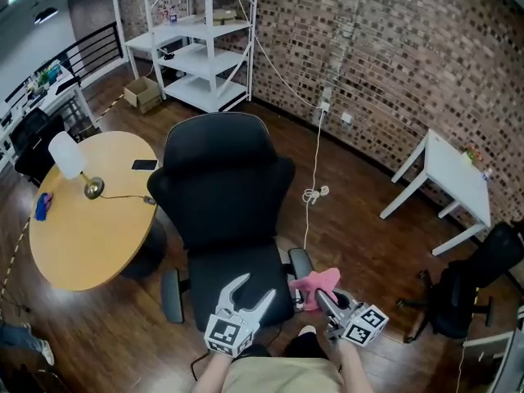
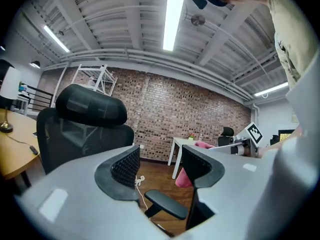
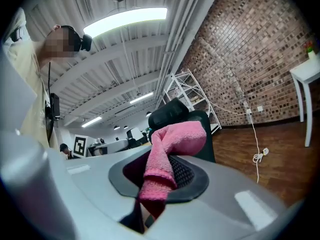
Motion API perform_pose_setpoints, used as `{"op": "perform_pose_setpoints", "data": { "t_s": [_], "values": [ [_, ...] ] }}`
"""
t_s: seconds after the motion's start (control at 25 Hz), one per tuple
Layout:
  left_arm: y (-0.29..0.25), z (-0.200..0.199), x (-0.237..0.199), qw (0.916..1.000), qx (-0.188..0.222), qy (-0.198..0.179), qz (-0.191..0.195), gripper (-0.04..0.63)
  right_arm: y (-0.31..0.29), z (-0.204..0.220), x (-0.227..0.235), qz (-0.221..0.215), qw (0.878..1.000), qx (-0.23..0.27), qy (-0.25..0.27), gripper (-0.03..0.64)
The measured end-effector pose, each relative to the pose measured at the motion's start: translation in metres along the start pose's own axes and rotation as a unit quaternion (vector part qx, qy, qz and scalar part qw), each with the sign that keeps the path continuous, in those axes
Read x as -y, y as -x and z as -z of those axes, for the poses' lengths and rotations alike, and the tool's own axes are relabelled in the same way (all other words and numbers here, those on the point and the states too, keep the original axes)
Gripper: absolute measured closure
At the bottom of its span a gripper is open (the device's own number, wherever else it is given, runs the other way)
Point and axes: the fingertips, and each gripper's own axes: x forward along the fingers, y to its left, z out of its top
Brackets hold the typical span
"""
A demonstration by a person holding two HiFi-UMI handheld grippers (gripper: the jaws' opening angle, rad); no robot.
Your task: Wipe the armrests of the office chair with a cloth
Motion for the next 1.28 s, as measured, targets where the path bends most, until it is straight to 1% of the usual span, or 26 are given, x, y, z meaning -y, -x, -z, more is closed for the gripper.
{"op": "perform_pose_setpoints", "data": {
  "t_s": [0.12,0.24,0.32,0.36,0.4,0.48,0.56,0.6,0.68,0.72,0.76,0.8,0.88,0.92,0.96,1.0,1.12,1.16,1.28],
  "values": [
    [-0.022,0.015,-0.009,0.9990,-0.001,0.011,-0.043,0.351,-0.013,0.013,0.052,-0.011,0.998,-0.058,0.001,0.557],
    [-0.048,0.027,-0.011,0.9952,0.006,0.018,-0.096,0.356,-0.035,0.033,0.114,-0.038,0.991,-0.130,0.012,0.557],
    [-0.067,0.041,-0.012,0.9903,0.000,0.019,-0.138,0.354,-0.062,0.052,0.158,-0.070,0.979,-0.187,0.031,0.555],
    [-0.076,0.049,-0.011,0.9865,-0.006,0.026,-0.162,0.352,-0.076,0.062,0.178,-0.088,0.969,-0.225,0.051,0.555],
    [-0.084,0.057,-0.008,0.9821,-0.012,0.036,-0.184,0.338,-0.090,0.074,0.195,-0.109,0.955,-0.266,0.077,0.555],
    [-0.091,0.074,0.005,0.9734,-0.019,0.059,-0.221,0.336,-0.112,0.099,0.218,-0.153,0.919,-0.335,0.142,0.555],
    [-0.094,0.089,0.010,0.9660,-0.025,0.075,-0.246,0.336,-0.147,0.123,0.237,-0.190,0.881,-0.379,0.211,0.555],
    [-0.094,0.095,0.012,0.9630,-0.028,0.082,-0.255,0.336,-0.168,0.134,0.246,-0.201,0.860,-0.401,0.242,0.555],
    [-0.088,0.106,0.025,0.9590,-0.040,0.096,-0.263,0.337,-0.191,0.159,0.256,-0.210,0.814,-0.451,0.299,0.555],
    [-0.083,0.107,0.031,0.9583,-0.047,0.101,-0.263,0.337,-0.196,0.173,0.259,-0.208,0.796,-0.471,0.318,0.555],
    [-0.079,0.106,0.035,0.9580,-0.053,0.103,-0.262,0.337,-0.199,0.185,0.260,-0.204,0.788,-0.482,0.326,0.555],
    [-0.074,0.105,0.037,0.9579,-0.057,0.107,-0.261,0.337,-0.201,0.192,0.258,-0.197,0.790,-0.482,0.324,0.555],
    [-0.066,0.106,0.038,0.9581,-0.059,0.113,-0.257,0.339,-0.196,0.195,0.251,-0.185,0.812,-0.461,0.306,0.554],
    [-0.062,0.107,0.037,0.9587,-0.059,0.113,-0.254,0.341,-0.186,0.199,0.244,-0.189,0.819,-0.455,0.293,0.555],
    [-0.060,0.105,0.037,0.9599,-0.058,0.113,-0.250,0.342,-0.169,0.205,0.235,-0.205,0.820,-0.454,0.282,0.555],
    [-0.059,0.100,0.037,0.9618,-0.056,0.110,-0.244,0.344,-0.147,0.214,0.225,-0.228,0.815,-0.456,0.276,0.555],
    [-0.064,0.078,0.038,0.9674,-0.048,0.094,-0.230,0.348,-0.073,0.242,0.192,-0.299,0.789,-0.462,0.273,0.556],
    [-0.065,0.071,0.038,0.9683,-0.049,0.089,-0.228,0.348,-0.050,0.251,0.181,-0.316,0.783,-0.464,0.266,0.555],
    [-0.063,0.063,0.042,0.9698,-0.047,0.078,-0.226,0.348,0.005,0.274,0.155,-0.350,0.774,-0.476,0.227,0.555]
  ]
}}
